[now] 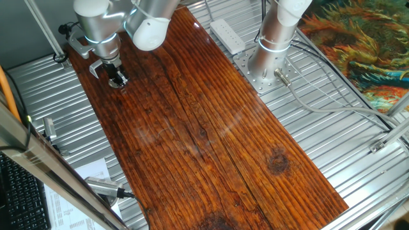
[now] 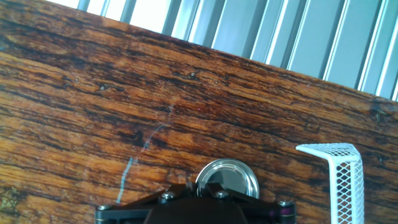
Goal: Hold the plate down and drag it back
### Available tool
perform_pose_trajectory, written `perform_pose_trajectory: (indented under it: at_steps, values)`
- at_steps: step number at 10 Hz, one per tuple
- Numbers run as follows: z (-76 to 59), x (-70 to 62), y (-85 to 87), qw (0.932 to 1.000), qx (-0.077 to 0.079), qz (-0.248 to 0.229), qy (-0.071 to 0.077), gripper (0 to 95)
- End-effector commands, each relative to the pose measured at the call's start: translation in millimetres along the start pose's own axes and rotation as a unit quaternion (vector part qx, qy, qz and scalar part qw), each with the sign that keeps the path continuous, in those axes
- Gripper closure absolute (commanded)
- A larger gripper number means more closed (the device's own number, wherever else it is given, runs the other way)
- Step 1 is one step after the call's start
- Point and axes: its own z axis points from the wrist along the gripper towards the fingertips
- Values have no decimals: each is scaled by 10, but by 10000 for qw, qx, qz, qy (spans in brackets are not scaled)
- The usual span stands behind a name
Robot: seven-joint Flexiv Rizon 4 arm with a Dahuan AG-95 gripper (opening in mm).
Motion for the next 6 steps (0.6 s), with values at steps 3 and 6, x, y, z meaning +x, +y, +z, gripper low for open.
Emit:
perform_pose_trajectory:
  at_steps: [3, 6]
  values:
    - [1, -16, 39, 10000, -80, 34, -15, 950]
    - [6, -30, 88, 9999, -95, 84, -11, 950]
